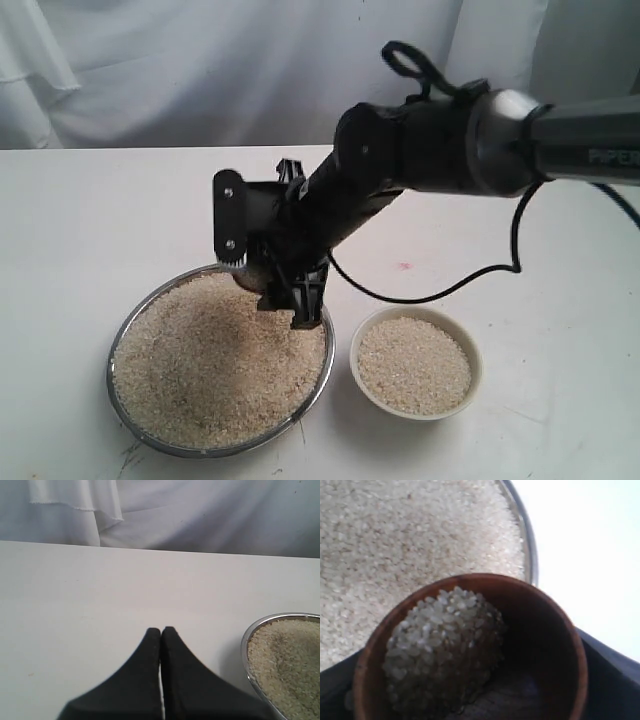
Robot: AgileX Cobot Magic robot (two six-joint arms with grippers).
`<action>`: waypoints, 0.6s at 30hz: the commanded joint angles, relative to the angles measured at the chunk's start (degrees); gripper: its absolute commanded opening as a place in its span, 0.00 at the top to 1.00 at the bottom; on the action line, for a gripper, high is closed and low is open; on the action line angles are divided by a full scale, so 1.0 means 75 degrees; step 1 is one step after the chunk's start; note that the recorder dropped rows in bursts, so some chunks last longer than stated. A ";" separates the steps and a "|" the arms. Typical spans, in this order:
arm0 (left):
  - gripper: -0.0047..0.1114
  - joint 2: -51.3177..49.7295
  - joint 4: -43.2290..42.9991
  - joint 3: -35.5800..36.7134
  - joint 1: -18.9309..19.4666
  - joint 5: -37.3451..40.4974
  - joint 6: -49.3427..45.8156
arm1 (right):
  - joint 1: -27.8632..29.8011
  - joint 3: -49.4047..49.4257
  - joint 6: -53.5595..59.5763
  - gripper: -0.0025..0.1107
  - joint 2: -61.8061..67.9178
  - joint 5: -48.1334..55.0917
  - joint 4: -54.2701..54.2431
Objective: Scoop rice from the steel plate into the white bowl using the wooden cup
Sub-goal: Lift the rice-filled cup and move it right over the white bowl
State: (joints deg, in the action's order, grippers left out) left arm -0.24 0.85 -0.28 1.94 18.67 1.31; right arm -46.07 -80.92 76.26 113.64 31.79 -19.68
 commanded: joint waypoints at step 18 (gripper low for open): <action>0.96 0.0032 0.0012 0.0037 0.0014 -0.0053 0.0005 | 0.1198 0.2946 0.0415 0.98 -0.3136 -0.0993 0.1159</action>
State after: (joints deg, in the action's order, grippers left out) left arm -0.24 0.85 -0.28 1.94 18.67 1.31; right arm -37.70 -62.43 78.84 92.19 27.26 -14.59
